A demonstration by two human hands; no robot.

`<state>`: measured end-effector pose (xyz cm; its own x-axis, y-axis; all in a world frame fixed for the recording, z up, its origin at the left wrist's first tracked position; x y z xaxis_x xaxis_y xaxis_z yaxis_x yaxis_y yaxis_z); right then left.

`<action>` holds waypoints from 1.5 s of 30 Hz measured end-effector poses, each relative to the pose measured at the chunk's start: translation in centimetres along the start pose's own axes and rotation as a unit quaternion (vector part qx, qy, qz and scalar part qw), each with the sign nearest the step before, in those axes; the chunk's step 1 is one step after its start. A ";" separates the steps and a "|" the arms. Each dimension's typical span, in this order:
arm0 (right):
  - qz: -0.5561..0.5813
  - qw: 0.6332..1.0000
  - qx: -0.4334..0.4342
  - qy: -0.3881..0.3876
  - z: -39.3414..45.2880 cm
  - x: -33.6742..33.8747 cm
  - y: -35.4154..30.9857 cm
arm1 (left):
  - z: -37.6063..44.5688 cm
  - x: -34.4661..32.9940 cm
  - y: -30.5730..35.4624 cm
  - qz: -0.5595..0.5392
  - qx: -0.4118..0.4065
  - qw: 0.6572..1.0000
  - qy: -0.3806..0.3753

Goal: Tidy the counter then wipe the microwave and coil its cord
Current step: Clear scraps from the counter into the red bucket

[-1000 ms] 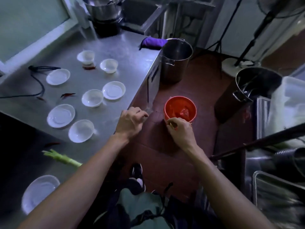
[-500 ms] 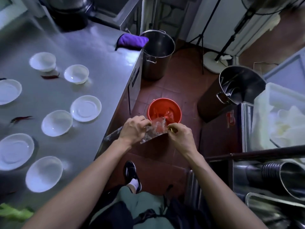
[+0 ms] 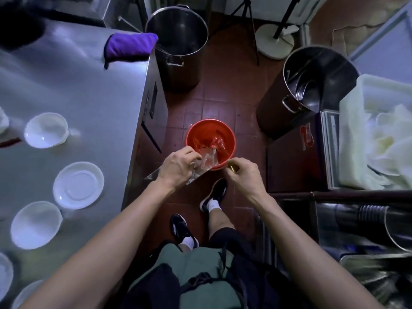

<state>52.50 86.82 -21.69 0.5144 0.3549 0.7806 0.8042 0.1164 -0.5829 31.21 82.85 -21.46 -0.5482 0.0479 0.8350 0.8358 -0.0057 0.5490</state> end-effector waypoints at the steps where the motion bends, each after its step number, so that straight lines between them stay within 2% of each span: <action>1: 0.001 1.000 0.000 -0.005 1.0 0.2 0.5 | 1.1 -0.3 0.0 -0.004 0.002 1.000 -0.006; 5: 0.020 1.000 -0.004 -0.021 5.4 1.1 2.3 | 5.5 -1.1 0.3 -0.015 0.023 0.999 -0.028; 14: 0.046 0.995 -0.023 -0.079 13.3 1.0 6.7 | 13.9 -4.3 0.4 -0.047 0.093 0.994 -0.015; 22: 0.049 0.990 -0.067 -0.112 17.4 -2.4 9.9 | 18.7 -9.7 -3.7 -0.077 0.149 0.986 -0.013; 32: 0.075 0.978 -0.153 -0.122 23.7 -13.7 17.3 | 25.3 -22.5 -14.7 -0.082 0.219 0.972 -0.007; 38: 0.081 0.970 -0.186 -0.132 27.4 -21.3 22.2 | 26.8 -29.6 -20.5 -0.070 0.209 0.974 -0.046; 45: 0.074 0.970 -0.194 -0.122 31.2 -28.2 26.0 | 27.6 -34.8 -25.1 -0.064 0.225 0.970 -0.068</action>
<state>49.59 108.82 -65.86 0.5853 0.5559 0.5902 0.8027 -0.2945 -0.5186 30.16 108.85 -65.35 -0.6642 0.1516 0.7320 0.7072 0.4447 0.5496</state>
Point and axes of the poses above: each hand's wrist, its own z-axis towards the middle knuckle, its own x-axis out of the back of the hand, y = z × x, the point moved 3 cm from there along z, towards the middle knuckle
